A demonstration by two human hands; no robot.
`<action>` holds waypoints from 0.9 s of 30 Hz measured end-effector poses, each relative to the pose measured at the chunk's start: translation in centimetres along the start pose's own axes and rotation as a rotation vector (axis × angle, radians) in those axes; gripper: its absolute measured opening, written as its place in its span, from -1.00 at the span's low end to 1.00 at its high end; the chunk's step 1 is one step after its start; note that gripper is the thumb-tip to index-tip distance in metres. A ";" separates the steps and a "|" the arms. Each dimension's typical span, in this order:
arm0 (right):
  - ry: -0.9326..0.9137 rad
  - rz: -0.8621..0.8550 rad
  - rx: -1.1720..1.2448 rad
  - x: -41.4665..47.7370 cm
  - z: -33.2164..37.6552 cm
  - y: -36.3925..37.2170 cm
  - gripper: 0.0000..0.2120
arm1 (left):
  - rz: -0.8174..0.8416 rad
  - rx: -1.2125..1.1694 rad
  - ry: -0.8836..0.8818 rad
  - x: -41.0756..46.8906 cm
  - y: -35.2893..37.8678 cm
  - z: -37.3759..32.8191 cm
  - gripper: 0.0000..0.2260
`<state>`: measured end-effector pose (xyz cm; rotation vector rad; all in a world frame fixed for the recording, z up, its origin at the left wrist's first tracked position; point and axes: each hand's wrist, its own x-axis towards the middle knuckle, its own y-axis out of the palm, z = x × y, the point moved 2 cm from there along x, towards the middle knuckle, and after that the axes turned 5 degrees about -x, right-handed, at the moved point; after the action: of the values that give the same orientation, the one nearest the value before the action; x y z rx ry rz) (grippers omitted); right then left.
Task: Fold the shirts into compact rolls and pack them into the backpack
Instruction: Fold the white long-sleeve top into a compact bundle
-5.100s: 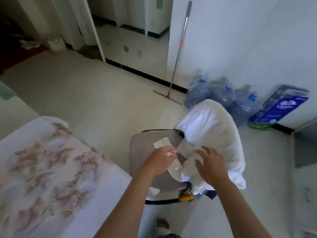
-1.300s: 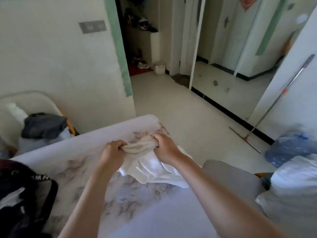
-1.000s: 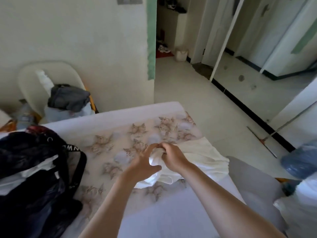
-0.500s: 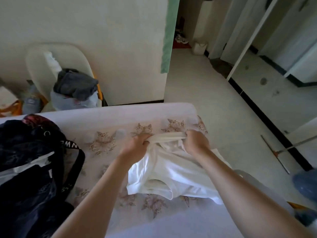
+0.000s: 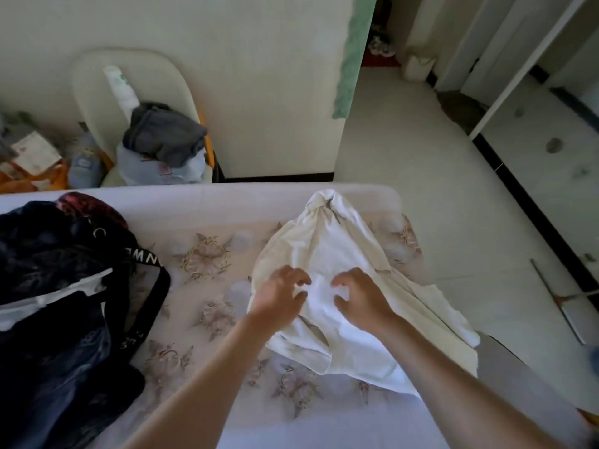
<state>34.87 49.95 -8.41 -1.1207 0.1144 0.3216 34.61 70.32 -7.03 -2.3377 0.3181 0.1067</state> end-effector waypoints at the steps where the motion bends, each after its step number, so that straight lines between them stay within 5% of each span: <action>1: 0.019 0.012 0.011 -1.8 -0.7 1.3 -0.81 | 0.126 0.000 -0.001 -1.1 1.5 0.0 -0.79; 5: 0.069 0.175 -0.131 -7.1 -2.9 4.6 -0.74 | 0.431 0.222 0.075 -4.6 7.2 -0.3 -0.52; 9: 0.036 0.084 -0.389 -9.6 -5.5 6.4 -0.49 | 0.368 0.379 0.107 -5.4 9.6 0.1 -0.75; 14: 0.186 0.026 -0.493 -10.1 -5.1 5.0 -0.75 | 0.368 0.177 0.070 -5.3 7.2 0.2 -0.65; 19: 0.368 -0.175 -0.217 -9.6 -1.4 1.4 -0.72 | 0.255 0.019 0.075 -5.7 1.0 0.1 -0.73; 23: 0.161 -0.100 0.012 -8.1 6.6 -0.6 -0.76 | 0.257 -0.052 0.244 -8.0 -1.3 -2.1 -0.33; 27: 0.003 -0.086 0.168 -7.8 12.1 -0.5 -0.88 | 0.058 -0.110 0.190 -7.9 -3.3 -0.9 -0.52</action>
<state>26.74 59.07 -0.74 -0.9564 0.0933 0.2294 27.84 73.49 -2.81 -2.4534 0.4846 -0.0727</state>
